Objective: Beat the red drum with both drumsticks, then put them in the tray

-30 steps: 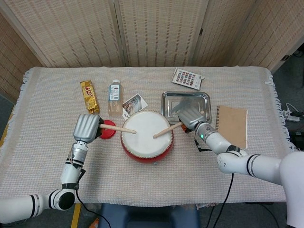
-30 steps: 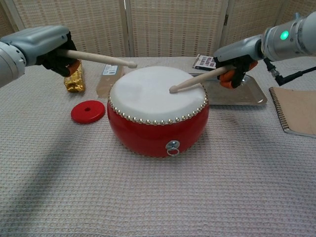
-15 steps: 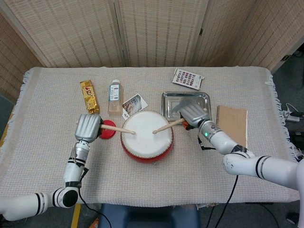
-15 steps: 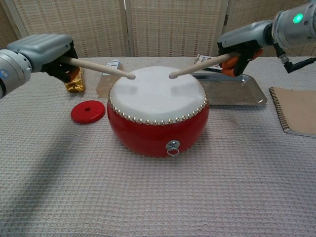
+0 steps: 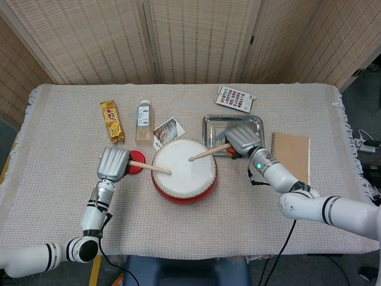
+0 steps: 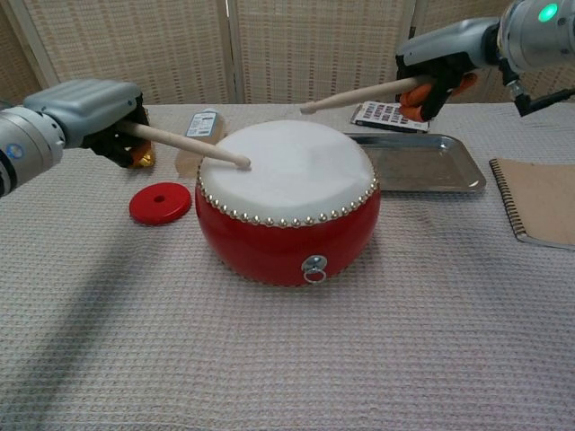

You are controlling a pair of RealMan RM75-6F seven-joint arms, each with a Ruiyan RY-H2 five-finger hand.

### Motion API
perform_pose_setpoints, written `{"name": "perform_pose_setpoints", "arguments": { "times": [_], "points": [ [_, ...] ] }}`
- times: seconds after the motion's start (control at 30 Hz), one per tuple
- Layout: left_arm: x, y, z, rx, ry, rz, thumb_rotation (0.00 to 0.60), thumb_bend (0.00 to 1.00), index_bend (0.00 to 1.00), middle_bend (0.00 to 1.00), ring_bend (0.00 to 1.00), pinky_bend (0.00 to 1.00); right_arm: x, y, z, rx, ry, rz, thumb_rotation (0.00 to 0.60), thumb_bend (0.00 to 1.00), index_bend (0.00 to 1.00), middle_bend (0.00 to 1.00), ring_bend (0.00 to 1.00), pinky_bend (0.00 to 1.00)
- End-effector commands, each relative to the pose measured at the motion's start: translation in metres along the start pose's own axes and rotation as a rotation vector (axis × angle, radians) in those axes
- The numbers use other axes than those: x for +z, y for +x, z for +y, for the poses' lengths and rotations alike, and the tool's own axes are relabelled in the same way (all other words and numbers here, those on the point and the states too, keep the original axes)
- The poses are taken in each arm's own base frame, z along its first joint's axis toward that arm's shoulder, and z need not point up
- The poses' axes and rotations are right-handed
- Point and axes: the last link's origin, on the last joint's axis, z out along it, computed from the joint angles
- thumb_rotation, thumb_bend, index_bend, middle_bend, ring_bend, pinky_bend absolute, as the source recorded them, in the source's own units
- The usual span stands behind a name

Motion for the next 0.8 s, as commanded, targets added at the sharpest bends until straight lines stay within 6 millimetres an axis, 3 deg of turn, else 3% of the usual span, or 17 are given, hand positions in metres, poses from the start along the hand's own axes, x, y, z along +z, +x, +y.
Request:
{"name": "perform_pose_setpoints", "arguments": {
  "times": [0.03, 0.4, 0.53, 0.7, 0.8],
  "points": [
    [0.003, -0.010, 0.003, 0.022, 0.009, -0.018, 0.600, 0.74, 1.00, 1.00, 0.98, 1.00, -0.006, 0.002, 0.005, 0.006, 0.004, 0.007, 0.600, 0.73, 1.00, 1.00, 1.00, 1.00],
    [-0.007, 0.025, -0.009, -0.096, 0.013, 0.095, 0.600, 0.74, 1.00, 1.00, 0.98, 1.00, 0.025, -0.045, 0.013, -0.125, -0.051, -0.120, 0.600, 0.73, 1.00, 1.00, 1.00, 1.00],
    [-0.005, 0.016, -0.004, -0.081, 0.002, 0.063, 0.600, 0.74, 1.00, 1.00, 0.98, 1.00, 0.022, -0.031, 0.003, -0.064, -0.029, -0.062, 0.600, 0.73, 1.00, 1.00, 1.00, 1.00],
    [0.002, -0.010, 0.005, -0.034, 0.001, -0.012, 0.600, 0.74, 1.00, 1.00, 0.98, 1.00, 0.004, -0.004, -0.004, 0.001, 0.021, 0.010, 0.600, 0.73, 1.00, 1.00, 1.00, 1.00],
    [0.004, -0.014, 0.005, -0.017, 0.006, -0.017, 0.600, 0.74, 1.00, 1.00, 0.98, 1.00, -0.002, 0.002, -0.004, -0.009, 0.029, 0.019, 0.600, 0.73, 1.00, 1.00, 1.00, 1.00]
  ]
}}
